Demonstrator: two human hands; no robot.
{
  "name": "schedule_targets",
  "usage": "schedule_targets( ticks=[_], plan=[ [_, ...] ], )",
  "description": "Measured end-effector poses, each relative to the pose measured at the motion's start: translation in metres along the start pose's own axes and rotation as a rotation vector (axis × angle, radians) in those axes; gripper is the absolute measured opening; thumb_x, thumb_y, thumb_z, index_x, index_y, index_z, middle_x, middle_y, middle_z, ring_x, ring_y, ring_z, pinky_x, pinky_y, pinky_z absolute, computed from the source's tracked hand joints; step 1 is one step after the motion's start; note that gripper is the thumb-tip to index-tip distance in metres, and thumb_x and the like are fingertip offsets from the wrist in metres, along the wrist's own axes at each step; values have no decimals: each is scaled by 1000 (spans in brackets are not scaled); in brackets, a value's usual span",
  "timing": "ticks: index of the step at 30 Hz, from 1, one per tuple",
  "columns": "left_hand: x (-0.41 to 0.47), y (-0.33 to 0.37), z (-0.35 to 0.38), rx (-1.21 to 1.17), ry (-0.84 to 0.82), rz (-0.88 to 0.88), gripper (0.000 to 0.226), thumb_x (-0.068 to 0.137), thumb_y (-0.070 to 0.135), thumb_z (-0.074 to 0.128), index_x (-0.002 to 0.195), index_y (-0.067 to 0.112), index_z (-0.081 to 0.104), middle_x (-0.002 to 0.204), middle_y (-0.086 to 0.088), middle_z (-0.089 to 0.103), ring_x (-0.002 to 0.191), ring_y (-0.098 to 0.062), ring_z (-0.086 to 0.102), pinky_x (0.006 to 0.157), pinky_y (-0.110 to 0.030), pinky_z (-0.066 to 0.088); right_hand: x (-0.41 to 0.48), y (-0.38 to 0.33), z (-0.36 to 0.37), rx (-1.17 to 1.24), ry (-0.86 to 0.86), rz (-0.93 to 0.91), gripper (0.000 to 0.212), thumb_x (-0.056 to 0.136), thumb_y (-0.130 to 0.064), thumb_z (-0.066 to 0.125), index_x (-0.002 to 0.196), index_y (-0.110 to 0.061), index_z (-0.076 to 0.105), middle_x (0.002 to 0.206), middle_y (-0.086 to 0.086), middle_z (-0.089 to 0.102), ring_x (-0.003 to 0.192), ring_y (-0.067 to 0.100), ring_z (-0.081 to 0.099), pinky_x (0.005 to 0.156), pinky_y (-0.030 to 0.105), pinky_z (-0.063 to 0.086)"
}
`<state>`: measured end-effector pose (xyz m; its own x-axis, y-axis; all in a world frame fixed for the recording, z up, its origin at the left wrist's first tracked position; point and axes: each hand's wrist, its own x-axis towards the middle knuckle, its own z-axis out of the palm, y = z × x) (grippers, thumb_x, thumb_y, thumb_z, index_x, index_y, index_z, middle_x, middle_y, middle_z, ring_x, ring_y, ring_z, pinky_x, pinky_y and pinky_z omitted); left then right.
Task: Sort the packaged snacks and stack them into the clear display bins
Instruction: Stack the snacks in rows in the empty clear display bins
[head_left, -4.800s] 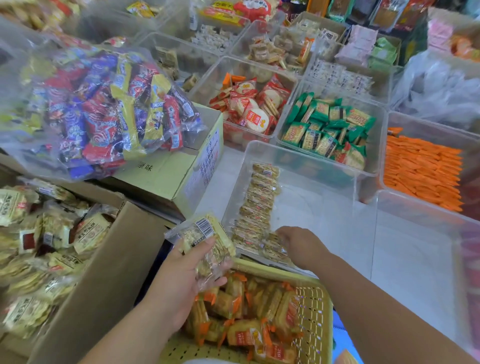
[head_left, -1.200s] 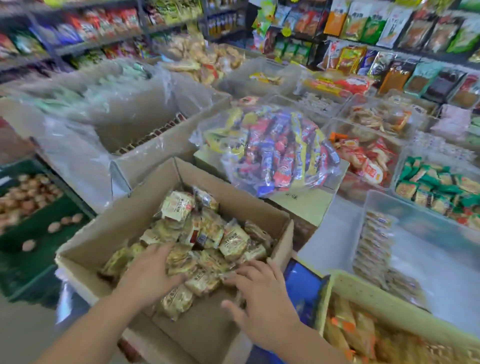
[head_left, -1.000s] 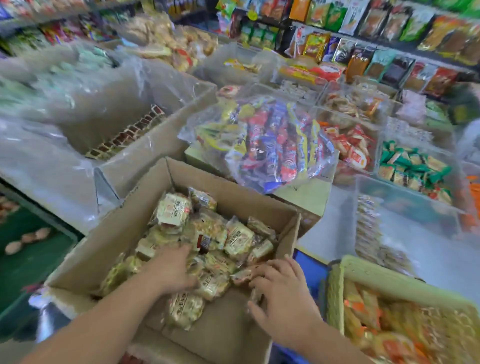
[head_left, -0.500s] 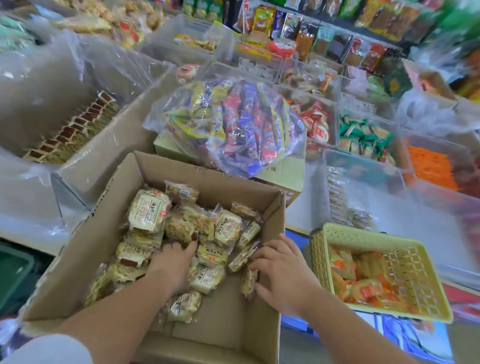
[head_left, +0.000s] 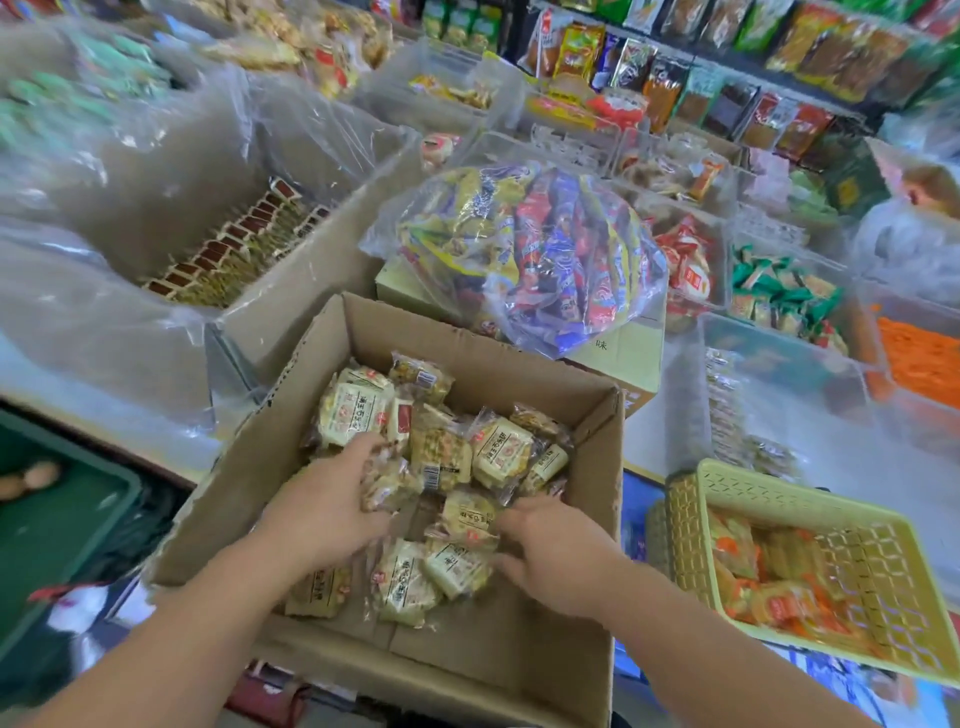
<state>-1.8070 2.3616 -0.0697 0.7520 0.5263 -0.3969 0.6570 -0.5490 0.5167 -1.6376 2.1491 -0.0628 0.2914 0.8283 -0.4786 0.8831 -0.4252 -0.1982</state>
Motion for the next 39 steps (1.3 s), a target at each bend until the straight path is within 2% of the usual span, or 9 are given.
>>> schedule_targets(
  ticks=[4,8,12,17,24,29,32,36,39],
  plan=[
    [-54,-24,-12,-368,255,-95,88,76,29,83,136,66,29,101,14,70,72,-8,71,59,-31,57,36,-30,31,71,-265,48,51,102,-37,47,147,-15,47,137,15,56,122,35,58,101,43,49],
    [-89,-43,-3,-413,520,-73,92,73,26,85,129,75,30,120,25,63,101,-4,65,85,-34,54,62,-38,58,84,-221,178,62,100,-37,49,154,-10,35,140,18,50,125,34,53,105,38,47],
    [-93,-50,12,-384,606,-95,88,73,25,83,141,57,37,128,50,38,116,4,50,98,-29,42,79,-42,73,58,-154,227,29,98,-20,50,124,-11,60,113,10,63,106,27,62,83,34,52],
    [-84,-51,18,-276,691,-116,87,71,26,87,145,40,43,133,15,63,114,-13,62,94,-33,47,78,-43,76,-19,-122,367,30,83,-37,73,106,-24,58,71,-10,47,73,21,53,62,32,49],
    [-79,-60,28,-138,752,-104,83,64,25,90,139,26,54,125,6,71,111,-10,60,87,-35,52,81,-46,90,157,-221,366,83,79,-54,79,142,-15,42,126,4,65,112,23,64,92,35,54],
    [-73,-63,32,-138,801,-62,81,62,23,89,136,23,55,122,4,72,109,-8,55,82,-33,52,84,-61,83,415,-251,266,54,80,-43,84,125,-21,64,108,-1,67,92,15,63,83,32,55],
    [-74,-62,30,-155,781,-78,73,67,35,74,136,27,53,121,8,71,108,-7,55,80,-35,54,85,-71,82,338,-246,140,40,88,-42,75,121,-24,61,107,-3,52,91,16,53,75,23,46],
    [-77,-63,29,-163,735,-93,72,68,39,71,136,30,52,122,10,70,107,-7,57,80,-35,54,86,-80,81,346,-277,148,65,85,-42,76,141,-25,47,127,-3,62,109,18,62,90,30,53],
    [-79,-64,28,-151,711,-96,73,69,36,76,137,31,51,124,9,69,108,-12,63,83,-33,52,88,-78,78,308,-313,200,71,74,-51,82,132,-20,54,121,-1,67,102,20,66,86,35,58]
  ],
)
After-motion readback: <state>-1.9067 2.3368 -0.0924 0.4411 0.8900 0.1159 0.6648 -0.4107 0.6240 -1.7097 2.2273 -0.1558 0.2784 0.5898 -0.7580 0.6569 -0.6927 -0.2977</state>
